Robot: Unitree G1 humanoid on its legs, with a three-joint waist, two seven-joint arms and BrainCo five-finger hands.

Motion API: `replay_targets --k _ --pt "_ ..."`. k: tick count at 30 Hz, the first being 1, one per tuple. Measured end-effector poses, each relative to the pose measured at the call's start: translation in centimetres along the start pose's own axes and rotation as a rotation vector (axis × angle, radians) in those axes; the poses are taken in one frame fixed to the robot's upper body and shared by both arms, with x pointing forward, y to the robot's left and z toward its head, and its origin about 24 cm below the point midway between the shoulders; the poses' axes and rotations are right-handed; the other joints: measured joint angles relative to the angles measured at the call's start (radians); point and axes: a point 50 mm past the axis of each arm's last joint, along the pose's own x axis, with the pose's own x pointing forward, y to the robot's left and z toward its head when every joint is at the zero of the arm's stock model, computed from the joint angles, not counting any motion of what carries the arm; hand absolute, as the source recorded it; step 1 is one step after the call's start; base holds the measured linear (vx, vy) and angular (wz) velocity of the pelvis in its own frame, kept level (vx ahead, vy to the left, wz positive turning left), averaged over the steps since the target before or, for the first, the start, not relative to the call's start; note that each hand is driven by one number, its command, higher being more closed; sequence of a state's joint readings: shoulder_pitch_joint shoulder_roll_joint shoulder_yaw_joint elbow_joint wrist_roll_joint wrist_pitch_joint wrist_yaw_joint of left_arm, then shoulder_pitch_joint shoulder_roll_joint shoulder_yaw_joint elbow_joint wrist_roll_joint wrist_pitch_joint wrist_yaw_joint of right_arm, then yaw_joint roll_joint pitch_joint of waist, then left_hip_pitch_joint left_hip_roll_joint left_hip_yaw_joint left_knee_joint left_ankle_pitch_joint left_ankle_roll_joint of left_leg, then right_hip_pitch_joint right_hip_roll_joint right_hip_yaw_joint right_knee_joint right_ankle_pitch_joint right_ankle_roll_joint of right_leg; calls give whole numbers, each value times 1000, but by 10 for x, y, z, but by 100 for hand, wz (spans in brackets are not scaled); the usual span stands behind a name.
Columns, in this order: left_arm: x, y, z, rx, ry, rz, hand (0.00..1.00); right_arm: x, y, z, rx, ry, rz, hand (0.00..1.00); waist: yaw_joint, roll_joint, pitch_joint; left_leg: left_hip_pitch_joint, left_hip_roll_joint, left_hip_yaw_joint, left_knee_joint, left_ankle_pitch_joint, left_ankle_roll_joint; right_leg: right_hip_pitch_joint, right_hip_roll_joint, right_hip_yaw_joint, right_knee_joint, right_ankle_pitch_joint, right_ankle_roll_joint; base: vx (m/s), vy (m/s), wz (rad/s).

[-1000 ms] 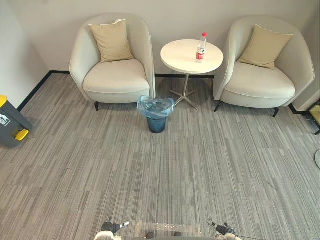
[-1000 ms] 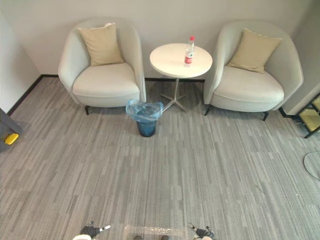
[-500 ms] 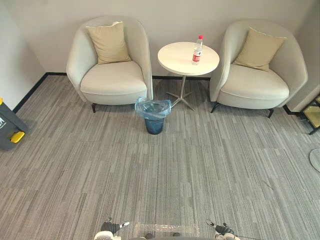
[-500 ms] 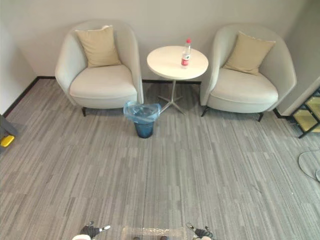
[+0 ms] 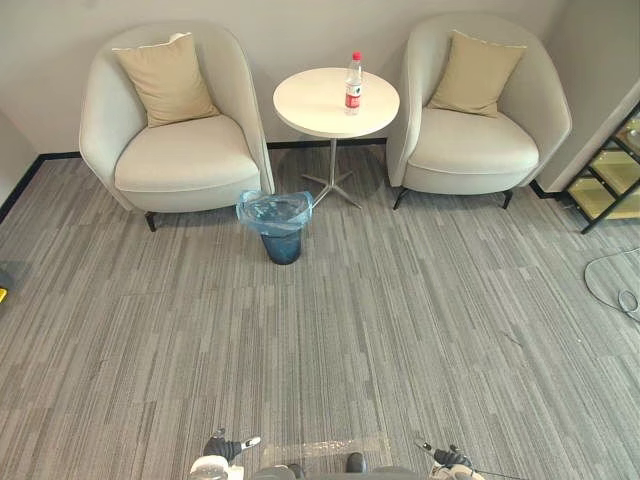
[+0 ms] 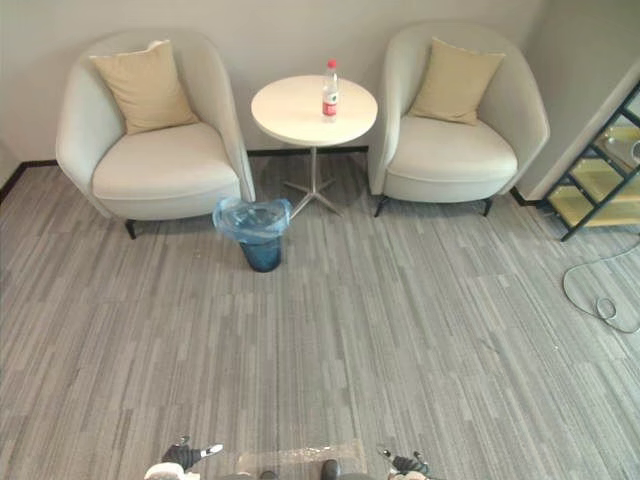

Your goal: Gather rubbish on tea table into small bin, then transfer packed bag to large trash can.

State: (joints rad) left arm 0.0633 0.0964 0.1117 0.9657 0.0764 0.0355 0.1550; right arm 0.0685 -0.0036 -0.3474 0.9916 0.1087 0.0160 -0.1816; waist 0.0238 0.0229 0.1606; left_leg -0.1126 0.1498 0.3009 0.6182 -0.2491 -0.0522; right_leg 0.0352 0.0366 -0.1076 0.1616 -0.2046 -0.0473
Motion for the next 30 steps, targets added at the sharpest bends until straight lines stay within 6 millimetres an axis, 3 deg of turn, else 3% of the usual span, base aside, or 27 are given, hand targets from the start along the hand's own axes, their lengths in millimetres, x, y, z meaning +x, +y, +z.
replay_targets --k 2,4,6,7,9,10,11,12,14,15,16,17,18,19,20,21,23,25,26,27,28,30 --pt "-1 0 2 -46 -12 11 0 0 1 7 -8 -29 -5 0 5 6 16 -97 40 -3 194 -10 0 36 7 28 28 -32 -34 226 -18 -27" --pt "-2 0 2 -77 -19 31 0 0 1 8 -9 -32 -15 0 14 7 16 -135 27 -8 161 -42 7 62 -10 68 36 -50 -31 268 42 -54" --pt "-3 0 2 -129 -22 38 0 0 3 11 -12 -39 -18 0 36 4 16 -181 -22 -16 14 -34 7 82 -42 132 7 -65 -26 286 115 -82" --pt "-3 0 3 -137 -25 41 0 0 4 12 -14 -42 -15 0 37 3 17 -195 -41 -23 -42 -17 7 91 -54 148 -7 -69 -19 355 173 -82" --pt "-5 -1 -2 -180 -17 58 0 0 5 12 -37 -46 -11 0 41 6 16 -197 -93 -54 -293 105 -1 118 -84 212 -45 -83 25 483 263 -86" --pt "-5 -1 -3 -185 -13 60 0 0 4 12 -42 -46 -13 0 43 7 15 -194 -94 -61 -312 157 9 127 -85 227 -53 -90 31 473 293 -89" --pt "-3 4 -3 -200 -8 79 0 0 7 9 -61 -36 -7 0 49 -9 13 -182 -103 -36 -293 159 39 142 -102 245 -58 -95 39 493 251 -74" --pt "-3 7 0 -210 -14 95 0 -1 14 9 -69 -41 7 0 49 -32 8 -182 -108 -13 -273 108 55 126 -116 227 -17 -90 47 592 291 -64" --pt "-2 7 3 -214 -20 95 0 -3 18 7 -63 -44 10 0 60 -46 3 -159 -109 19 -243 69 73 87 -130 215 105 -95 56 428 176 -42" --pt "-1 6 6 -208 -28 93 0 -3 18 7 -76 -50 12 0 59 -53 2 -117 -118 30 -251 44 75 45 -138 207 244 -95 95 452 187 -36" --pt "-1 3 10 -184 -36 79 0 -3 19 9 -96 -65 19 0 56 -56 3 -62 -134 29 -271 19 76 -29 -151 190 446 -67 173 543 216 -19" --pt "-1 -4 13 -159 -44 53 0 -3 20 13 -107 -85 28 0 46 -56 4 -3 -146 27 -291 -3 73 -110 -164 174 647 -57 213 445 168 1" --pt "-2 -12 16 -143 -52 30 0 -4 22 18 -107 -108 36 0 37 -51 6 38 -147 26 -305 -16 70 -156 -171 142 740 -65 202 527 146 15" --pt "-3 -23 20 -126 -64 -8 0 -5 24 23 -110 -132 49 0 26 -39 10 113 -149 20 -348 -22 66 -227 -211 44 791 -89 158 439 87 16" --pt "-3 -28 24 -133 -73 -20 0 -5 25 25 -113 -144 52 0 24 -39 10 147 -148 15 -369 -22 65 -256 -226 1 786 -100 139 550 54 17" --pt "-4 -32 27 -141 -77 -31 0 -5 26 28 -122 -157 58 0 22 -35 13 199 -135 7 -404 -22 65 -296 -230 -65 737 -118 109 381 -14 19" --pt "-4 -39 32 -131 -92 -53 0 -5 28 32 -141 -170 62 0 7 -34 13 236 -108 -27 -408 -22 65 -353 -215 -137 570 -114 92 462 -112 47" --pt "-5 -43 29 -109 -83 -65 0 -3 28 37 -163 -181 66 0 -15 -31 15 279 -90 -74 -433 -25 59 -397 -189 -135 349 -12 79 541 -241 75" --pt "-5 -43 26 -105 -70 -65 0 -3 28 36 -179 -177 69 0 -23 -36 15 302 -91 -96 -442 -33 45 -398 -179 -130 227 79 74 541 -279 79" --pt "-4 -39 23 -99 -60 -55 0 -3 28 32 -178 -165 72 0 -24 -52 22 339 -98 -131 -442 -57 3 -383 -171 -104 153 256 36 648 -331 42" --pt "-5 -44 20 -111 -42 -63 0 0 25 43 -192 -188 66 0 -16 -3 28 355 -57 -150 -443 -67 -12 -380 -148 -121 197 229 28 418 -198 15" --pt "-5 -50 24 -120 -48 -77 0 2 25 57 -192 -220 60 0 -21 29 36 360 -38 -203 -438 -13 -35 -384 -143 -139 270 126 15 506 -287 17"
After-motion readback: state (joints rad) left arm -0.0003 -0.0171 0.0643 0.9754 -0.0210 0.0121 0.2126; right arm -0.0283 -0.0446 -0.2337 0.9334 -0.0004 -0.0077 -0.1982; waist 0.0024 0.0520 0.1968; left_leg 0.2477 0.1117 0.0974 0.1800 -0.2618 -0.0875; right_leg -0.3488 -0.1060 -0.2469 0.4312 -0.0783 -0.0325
